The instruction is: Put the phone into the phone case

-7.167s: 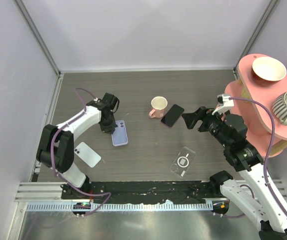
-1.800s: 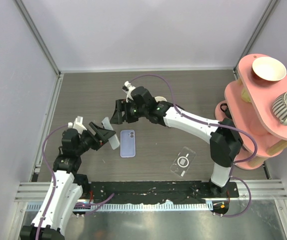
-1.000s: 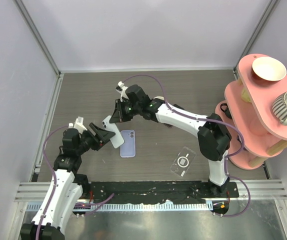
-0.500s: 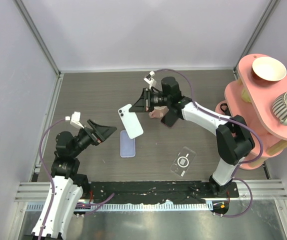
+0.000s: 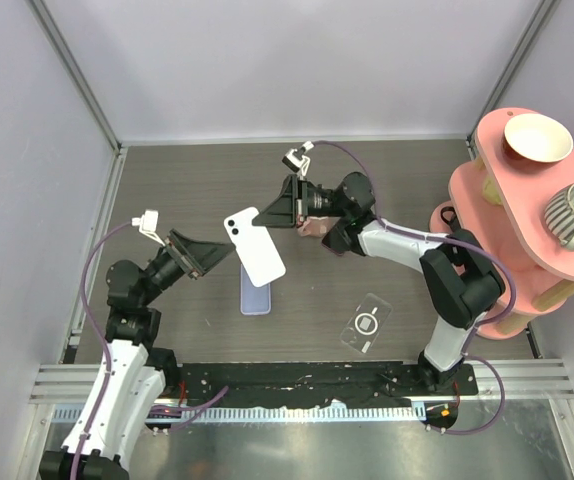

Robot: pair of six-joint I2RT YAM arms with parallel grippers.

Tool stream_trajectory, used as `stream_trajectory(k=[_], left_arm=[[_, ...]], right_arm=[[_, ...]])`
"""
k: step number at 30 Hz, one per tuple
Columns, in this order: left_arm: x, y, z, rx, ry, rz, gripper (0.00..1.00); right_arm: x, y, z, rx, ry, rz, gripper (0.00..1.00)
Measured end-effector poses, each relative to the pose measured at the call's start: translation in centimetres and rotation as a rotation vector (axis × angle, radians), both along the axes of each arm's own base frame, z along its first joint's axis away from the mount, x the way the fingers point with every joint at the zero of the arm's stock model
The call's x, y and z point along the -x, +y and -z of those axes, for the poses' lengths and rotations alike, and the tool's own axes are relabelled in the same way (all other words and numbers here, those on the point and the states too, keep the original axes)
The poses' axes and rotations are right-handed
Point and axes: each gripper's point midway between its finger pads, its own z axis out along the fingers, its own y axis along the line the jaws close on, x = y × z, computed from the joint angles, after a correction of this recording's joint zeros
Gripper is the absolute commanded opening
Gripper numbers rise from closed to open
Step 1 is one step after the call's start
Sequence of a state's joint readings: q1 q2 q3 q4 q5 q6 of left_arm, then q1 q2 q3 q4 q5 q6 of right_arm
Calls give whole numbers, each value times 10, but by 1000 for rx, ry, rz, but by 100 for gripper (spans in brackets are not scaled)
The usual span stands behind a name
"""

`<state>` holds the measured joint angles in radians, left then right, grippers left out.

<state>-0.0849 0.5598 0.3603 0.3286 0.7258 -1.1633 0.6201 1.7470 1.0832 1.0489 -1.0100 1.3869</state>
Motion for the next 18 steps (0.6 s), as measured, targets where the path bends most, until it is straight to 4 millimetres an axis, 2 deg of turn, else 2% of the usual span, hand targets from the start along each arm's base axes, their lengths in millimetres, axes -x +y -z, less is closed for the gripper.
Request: stream_trajectory(k=[4, 9, 14, 15, 17, 18], left_arm=[[4, -2, -7, 17, -20, 25, 77], [4, -5, -2, 24, 10, 51, 67], [3, -11, 2, 34, 42, 78, 46], [2, -12, 4, 35, 52, 84, 35], [1, -15, 7, 39, 74, 97, 21], [1, -17, 8, 40, 83, 105, 6]], right_arm=[[3, 1, -1, -22, 12, -20, 1], [5, 6, 8, -17, 42, -36, 1], [3, 13, 18, 5, 71, -37, 1], [2, 14, 21, 11, 77, -34, 1], [-1, 17, 26, 26, 83, -26, 1], [-2, 18, 30, 39, 88, -20, 1]])
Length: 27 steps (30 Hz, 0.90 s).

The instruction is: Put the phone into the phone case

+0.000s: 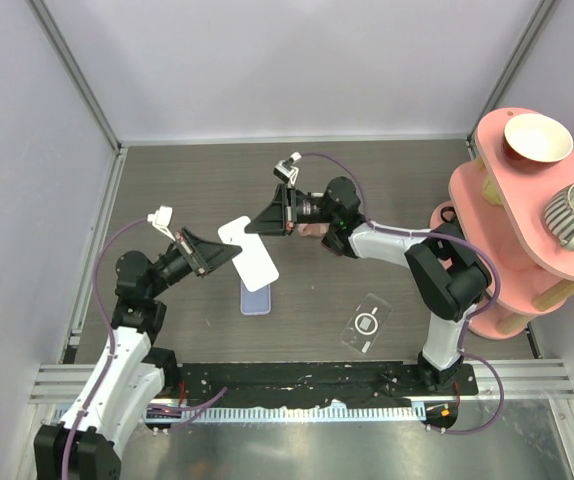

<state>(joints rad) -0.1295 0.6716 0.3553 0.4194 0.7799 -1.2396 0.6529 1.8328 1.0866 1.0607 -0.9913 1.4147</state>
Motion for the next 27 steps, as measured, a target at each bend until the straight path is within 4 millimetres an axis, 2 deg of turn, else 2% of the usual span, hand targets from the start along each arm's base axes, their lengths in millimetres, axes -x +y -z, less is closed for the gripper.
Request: stream_trajectory(k=[1, 2, 5, 6, 9, 12, 14, 16, 18, 19, 20, 22, 27], left_arm=[[0, -1, 1, 0, 4, 5, 0], [-1, -3, 3, 4, 24, 12, 0], [-7, -2, 11, 5, 72, -4, 0], [-11, -1, 15, 2, 92, -18, 0], [-15, 1, 32, -30, 173, -49, 0], [-19, 5, 46, -75, 262, -98, 0], [-24, 12, 49, -102, 319, -160, 0], [-29, 20, 47, -128, 360, -226, 0], [-33, 28, 44, -142, 390, -285, 0], [-34, 31, 42, -145, 399, -306, 0], [-36, 35, 41, -146, 420, -335, 0], [-37, 40, 42, -150, 455, -374, 0], [-34, 51, 52, -158, 570, -454, 0]], right_arm=[[-2, 1, 4, 15, 3, 7, 2], [-3, 2, 8, 27, 1, 13, 6], [-14, 5, 20, 89, -33, 50, 33], [-19, 6, 25, 126, -41, 72, 45], [-35, 8, 40, 278, -107, 188, 60], [-43, -5, 40, 424, -257, 338, 66], [-43, -19, 30, 512, -429, 458, 66], [-27, -25, 16, 556, -625, 518, 66], [2, -22, 1, 547, -828, 549, 65], [13, -21, 1, 542, -891, 546, 65], [31, -19, 3, 519, -985, 538, 65], [50, -22, 15, 511, -1102, 523, 64], [71, -30, 53, 536, -1337, 477, 64]])
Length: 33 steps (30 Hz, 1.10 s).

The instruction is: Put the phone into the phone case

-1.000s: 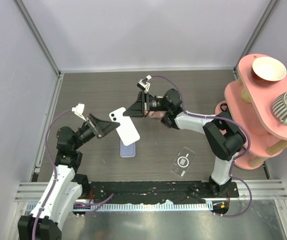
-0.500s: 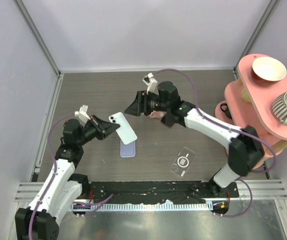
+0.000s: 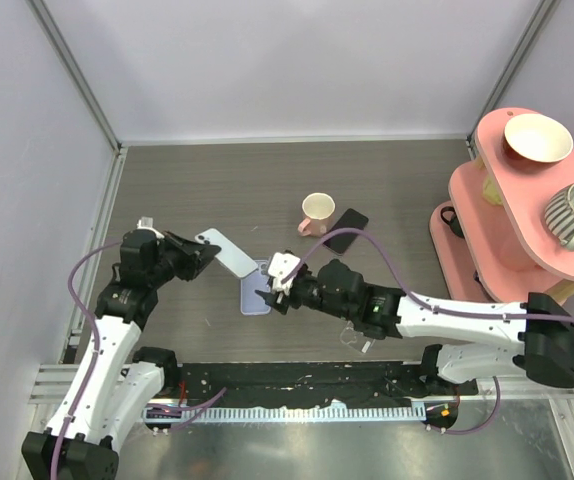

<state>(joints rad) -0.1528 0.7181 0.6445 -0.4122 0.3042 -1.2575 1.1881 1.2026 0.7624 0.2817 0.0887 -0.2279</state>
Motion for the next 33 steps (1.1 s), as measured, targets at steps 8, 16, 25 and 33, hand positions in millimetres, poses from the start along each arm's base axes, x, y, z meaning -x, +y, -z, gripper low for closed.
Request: stream_trajectory(k=[8, 16, 25, 33], left_arm=[[9, 9, 13, 24, 103, -87, 0], [14, 11, 10, 57, 122, -120, 0], [24, 13, 15, 70, 140, -135, 0], [27, 15, 26, 81, 187, -158, 10]], right_arm=[[15, 25, 4, 106, -292, -30, 63], [10, 46, 36, 255, -416, -26, 51], [-3, 67, 29, 280, -494, 27, 21], [-5, 67, 32, 311, -520, 48, 1]])
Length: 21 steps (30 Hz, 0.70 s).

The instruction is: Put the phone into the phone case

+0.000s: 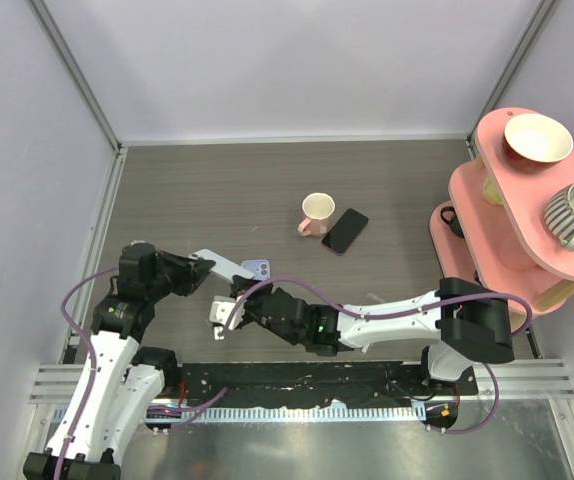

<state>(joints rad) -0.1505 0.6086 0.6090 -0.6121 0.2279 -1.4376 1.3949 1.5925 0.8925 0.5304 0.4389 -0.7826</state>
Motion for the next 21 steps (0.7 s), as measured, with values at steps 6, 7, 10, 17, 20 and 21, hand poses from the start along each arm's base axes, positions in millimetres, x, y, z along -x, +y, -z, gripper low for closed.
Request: stream_trajectory(k=[6, 7, 10, 17, 20, 21], left_arm=[[0, -6, -1, 3, -8, 46, 87], [1, -8, -2, 4, -14, 61, 90], [2, -11, -4, -10, -27, 101, 96], [2, -8, -32, -120, -165, 174, 94], [-2, -1, -49, -201, -237, 177, 91], [-4, 3, -54, -241, -258, 172, 89]], right_arm=[[1, -2, 5, -22, 57, 26, 1], [1, -3, 9, -19, 77, 34, 1], [4, -8, 21, -15, 149, 61, 1], [-7, -36, 22, -149, 418, 196, 1], [-20, -55, 13, -270, 545, 292, 1], [-25, -64, 10, -329, 601, 336, 1]])
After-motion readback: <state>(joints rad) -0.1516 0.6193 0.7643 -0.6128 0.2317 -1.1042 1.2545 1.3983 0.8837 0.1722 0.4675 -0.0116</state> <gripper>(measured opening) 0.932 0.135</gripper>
